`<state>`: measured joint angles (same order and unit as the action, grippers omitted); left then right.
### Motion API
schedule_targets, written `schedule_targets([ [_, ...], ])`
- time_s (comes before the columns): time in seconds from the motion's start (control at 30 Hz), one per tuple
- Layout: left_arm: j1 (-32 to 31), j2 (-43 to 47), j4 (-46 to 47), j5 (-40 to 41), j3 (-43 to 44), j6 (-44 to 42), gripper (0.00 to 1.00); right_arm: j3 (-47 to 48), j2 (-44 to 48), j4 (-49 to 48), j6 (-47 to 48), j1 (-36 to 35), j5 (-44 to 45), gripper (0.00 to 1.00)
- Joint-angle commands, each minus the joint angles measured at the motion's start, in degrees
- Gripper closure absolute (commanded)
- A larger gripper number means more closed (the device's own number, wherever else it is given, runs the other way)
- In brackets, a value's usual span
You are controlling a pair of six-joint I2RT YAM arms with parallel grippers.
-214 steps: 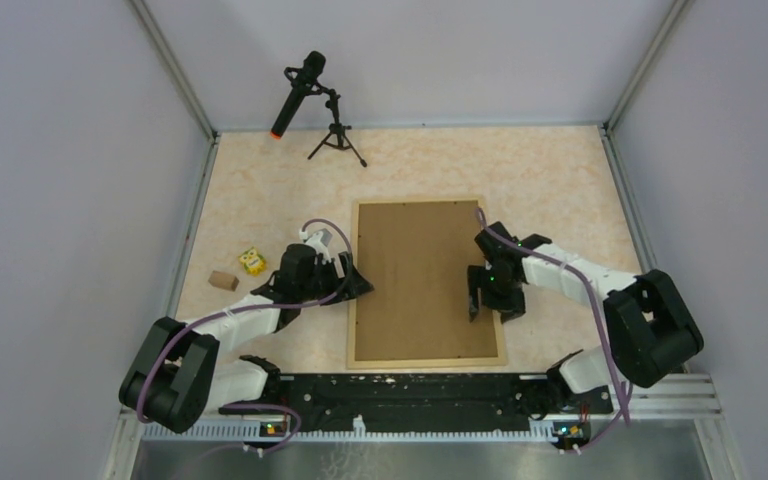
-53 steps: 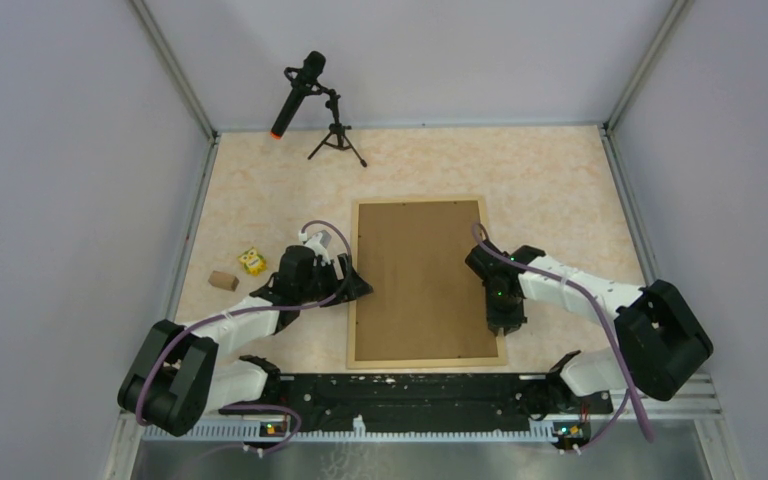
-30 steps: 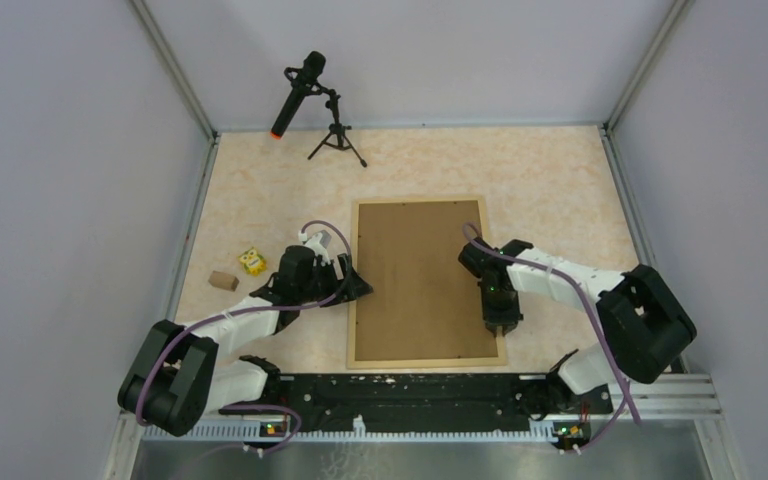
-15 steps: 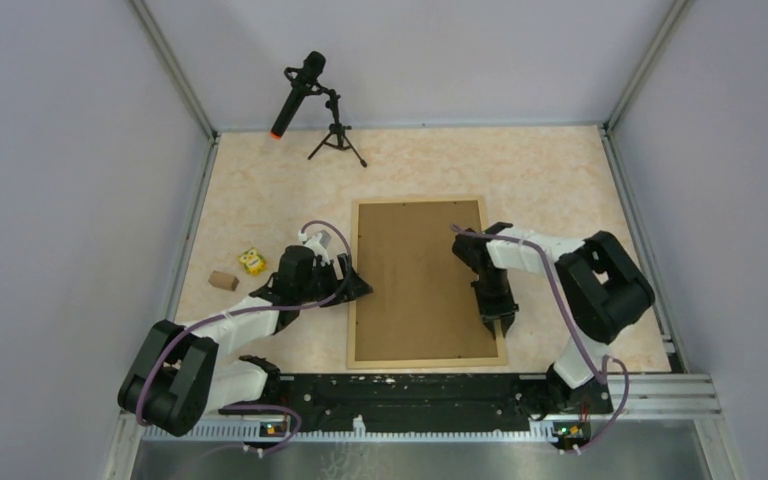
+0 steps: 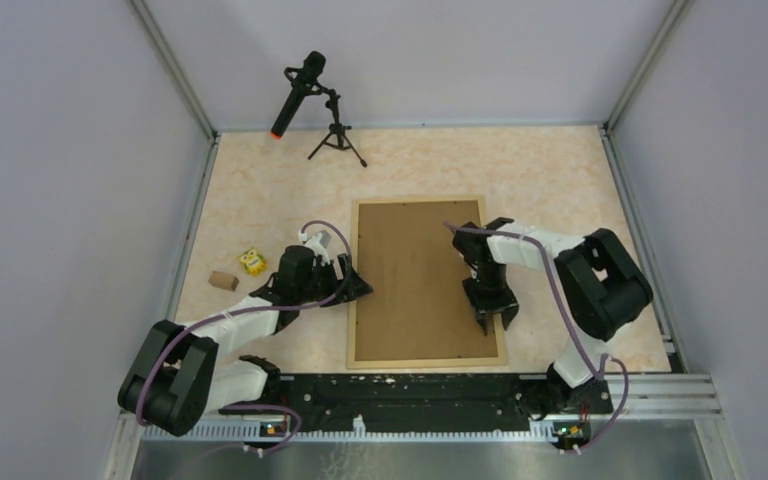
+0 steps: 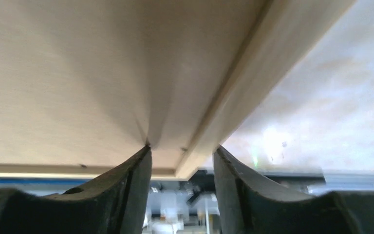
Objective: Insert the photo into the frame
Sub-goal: Install the photo frame at the center of the board.
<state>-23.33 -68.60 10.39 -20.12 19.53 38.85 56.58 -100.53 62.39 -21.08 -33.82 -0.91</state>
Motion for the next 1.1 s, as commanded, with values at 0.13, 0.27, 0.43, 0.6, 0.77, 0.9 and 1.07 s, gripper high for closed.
schedule_targets([
  [0.13,0.17,-0.03,-1.54,-0.24,-0.98,-0.84,0.19,0.01,11.49,-17.42,-4.90,-0.36,0.33,0.48],
  [0.27,0.14,-0.04,-1.44,-0.28,-1.07,-0.81,0.19,-1.31,16.15,-10.71,-9.52,-0.30,7.20,0.54],
  [0.43,0.19,-0.05,-1.50,-0.29,-1.07,-0.80,0.19,-2.92,19.03,-6.41,-12.58,-0.37,9.40,0.64],
  [0.6,0.18,-0.06,-1.35,-0.43,-1.07,-0.82,0.19,-4.53,18.48,-5.52,-13.37,-0.37,11.91,0.72],
  [0.77,0.23,0.06,-1.34,-0.36,-1.12,-0.80,0.19,-4.96,15.65,-8.86,-13.02,-0.37,10.60,0.76],
  [0.9,0.22,-0.04,-1.36,-0.40,-1.07,-0.79,0.19,-5.43,15.03,-9.78,-12.98,-0.34,9.62,0.78],
  [1.07,0.22,-0.21,-1.25,-0.38,-1.07,-0.87,0.19,-7.50,15.13,-10.51,-12.89,-0.64,8.07,0.78],
])
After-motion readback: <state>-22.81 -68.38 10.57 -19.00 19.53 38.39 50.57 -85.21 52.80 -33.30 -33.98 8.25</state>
